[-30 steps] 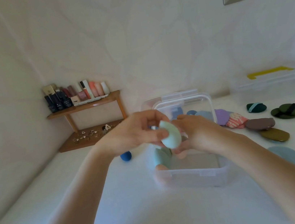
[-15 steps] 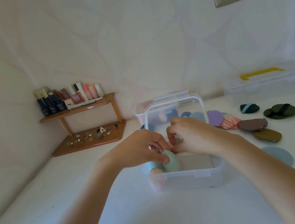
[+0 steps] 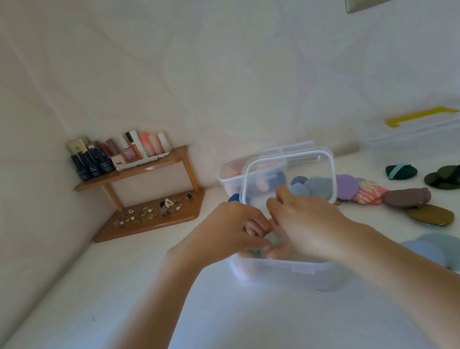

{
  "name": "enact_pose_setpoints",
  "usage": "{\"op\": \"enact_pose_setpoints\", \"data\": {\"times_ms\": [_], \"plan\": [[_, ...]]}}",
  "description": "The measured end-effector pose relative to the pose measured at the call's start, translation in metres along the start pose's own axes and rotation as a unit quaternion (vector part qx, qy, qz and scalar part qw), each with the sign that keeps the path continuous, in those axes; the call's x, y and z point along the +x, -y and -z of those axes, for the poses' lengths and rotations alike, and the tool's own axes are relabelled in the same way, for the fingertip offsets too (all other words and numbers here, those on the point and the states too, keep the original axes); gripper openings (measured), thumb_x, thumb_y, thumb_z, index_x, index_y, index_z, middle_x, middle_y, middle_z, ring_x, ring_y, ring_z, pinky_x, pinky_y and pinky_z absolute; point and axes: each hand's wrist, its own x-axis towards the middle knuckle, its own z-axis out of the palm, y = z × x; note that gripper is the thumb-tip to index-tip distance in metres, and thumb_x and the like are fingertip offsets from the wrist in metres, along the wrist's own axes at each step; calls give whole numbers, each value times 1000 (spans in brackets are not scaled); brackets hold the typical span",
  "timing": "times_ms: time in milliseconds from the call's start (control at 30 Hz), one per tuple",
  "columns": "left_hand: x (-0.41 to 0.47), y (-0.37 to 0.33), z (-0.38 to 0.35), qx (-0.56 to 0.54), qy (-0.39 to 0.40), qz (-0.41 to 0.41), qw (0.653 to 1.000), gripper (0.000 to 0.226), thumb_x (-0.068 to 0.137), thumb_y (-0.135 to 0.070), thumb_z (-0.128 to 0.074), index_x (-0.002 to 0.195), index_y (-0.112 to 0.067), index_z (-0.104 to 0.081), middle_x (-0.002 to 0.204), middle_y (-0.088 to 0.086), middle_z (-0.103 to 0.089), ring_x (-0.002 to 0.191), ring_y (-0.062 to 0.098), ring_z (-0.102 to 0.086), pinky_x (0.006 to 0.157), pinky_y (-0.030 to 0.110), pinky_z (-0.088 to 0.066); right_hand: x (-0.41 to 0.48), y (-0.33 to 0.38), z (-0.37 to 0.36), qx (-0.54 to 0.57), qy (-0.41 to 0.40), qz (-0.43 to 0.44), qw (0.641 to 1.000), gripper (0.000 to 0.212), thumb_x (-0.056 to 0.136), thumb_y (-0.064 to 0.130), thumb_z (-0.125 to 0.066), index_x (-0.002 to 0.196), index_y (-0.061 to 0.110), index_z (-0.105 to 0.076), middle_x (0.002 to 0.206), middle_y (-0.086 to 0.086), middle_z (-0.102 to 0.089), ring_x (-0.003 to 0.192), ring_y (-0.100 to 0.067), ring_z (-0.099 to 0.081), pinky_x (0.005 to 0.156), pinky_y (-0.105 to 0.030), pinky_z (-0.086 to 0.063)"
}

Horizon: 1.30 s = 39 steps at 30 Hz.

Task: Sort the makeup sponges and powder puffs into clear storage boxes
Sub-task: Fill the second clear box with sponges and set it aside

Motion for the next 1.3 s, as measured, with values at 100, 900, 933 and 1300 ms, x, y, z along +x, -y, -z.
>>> {"op": "enact_pose_setpoints", "data": {"times_ms": [100,900,933,1300], "plan": [[-3,6,19,-18,-39,1,999,21,77,-28,-75,97,-26,-72,88,-17,-71,78,-10,-62,73,3,-46,-1,3,-2,-4,1,-15,1000,65,80,57,-62,121,11,-41,135,-9,-32,97,-29,-59,51,-31,-28],[22,58,-9,-101,-161,143,971,28,73,-38,-76,94,-28,-60,99,-10,-63,88,9,-58,74,23,-47,-8,-33,17,84,76,-33,993,44,76,49,-69,91,23,-37,101,3,-34,78,-16,-44,53,-23,-27],[19,52,0,-122,-204,145,960,29,72,-39,-76,93,-26,-61,94,-10,-64,83,8,-57,70,22,-44,-7,-33,15,93,69,-29,993,50,70,55,-73,87,25,-37,99,4,-34,74,-12,-43,53,-24,-27],[-9,-8,26,-475,47,-38,878,29,83,-12,-59,112,-13,-57,99,8,-66,94,21,-64,84,30,-54,-2,-32,6,109,35,18,993,52,66,55,-77,91,20,-47,103,2,-38,83,-18,-51,79,-34,-49]]}}
